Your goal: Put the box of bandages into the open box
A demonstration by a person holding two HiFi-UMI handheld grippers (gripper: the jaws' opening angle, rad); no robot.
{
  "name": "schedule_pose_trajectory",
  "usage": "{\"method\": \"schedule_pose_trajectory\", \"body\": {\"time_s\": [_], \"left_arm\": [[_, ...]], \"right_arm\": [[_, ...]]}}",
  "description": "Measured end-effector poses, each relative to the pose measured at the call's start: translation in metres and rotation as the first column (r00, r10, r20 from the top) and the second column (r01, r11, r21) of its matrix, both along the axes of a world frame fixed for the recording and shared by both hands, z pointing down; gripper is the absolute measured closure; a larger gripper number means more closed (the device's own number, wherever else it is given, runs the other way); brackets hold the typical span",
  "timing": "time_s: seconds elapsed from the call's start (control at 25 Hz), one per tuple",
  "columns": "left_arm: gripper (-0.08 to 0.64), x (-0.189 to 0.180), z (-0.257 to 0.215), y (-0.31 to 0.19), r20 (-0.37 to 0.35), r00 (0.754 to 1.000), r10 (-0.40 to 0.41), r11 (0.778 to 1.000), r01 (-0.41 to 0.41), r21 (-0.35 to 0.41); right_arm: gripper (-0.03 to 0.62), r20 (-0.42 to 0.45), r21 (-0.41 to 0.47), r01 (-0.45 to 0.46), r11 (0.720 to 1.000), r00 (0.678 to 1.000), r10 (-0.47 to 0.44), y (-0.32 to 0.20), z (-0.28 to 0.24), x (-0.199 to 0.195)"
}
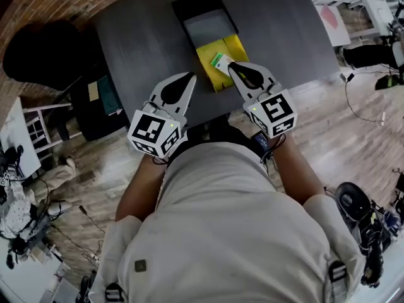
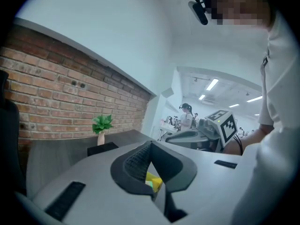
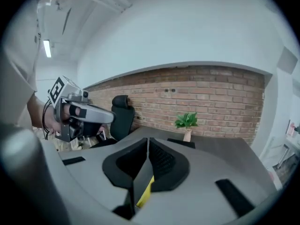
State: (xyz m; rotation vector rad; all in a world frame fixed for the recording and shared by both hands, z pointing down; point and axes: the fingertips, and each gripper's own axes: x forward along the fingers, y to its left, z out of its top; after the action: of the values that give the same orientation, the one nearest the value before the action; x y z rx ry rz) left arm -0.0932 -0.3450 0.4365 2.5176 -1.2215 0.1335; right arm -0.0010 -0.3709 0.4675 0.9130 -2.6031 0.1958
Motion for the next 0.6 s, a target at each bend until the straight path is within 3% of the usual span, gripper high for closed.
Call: {"method": "schedule_pose_trajectory", "body": {"time_s": [0.36,0.6], "left_arm": [[0.545,-0.011,-0.069,0.036,0.001,0.997,0.074,0.988,-0.074,0.134],[0.545,-0.006,-0.089,0.060,0.017,0.989,0.148,0.972,-0.149,0.184]], "right_arm": [[0.571,0.099,0.158,-0.126,0.979,0.989,0.111,0.056,-0.080,0.006],[0.571,0.126,0.182,-0.184,0.966,0.979,0.162,0.092,-0.103,0.005]]}}
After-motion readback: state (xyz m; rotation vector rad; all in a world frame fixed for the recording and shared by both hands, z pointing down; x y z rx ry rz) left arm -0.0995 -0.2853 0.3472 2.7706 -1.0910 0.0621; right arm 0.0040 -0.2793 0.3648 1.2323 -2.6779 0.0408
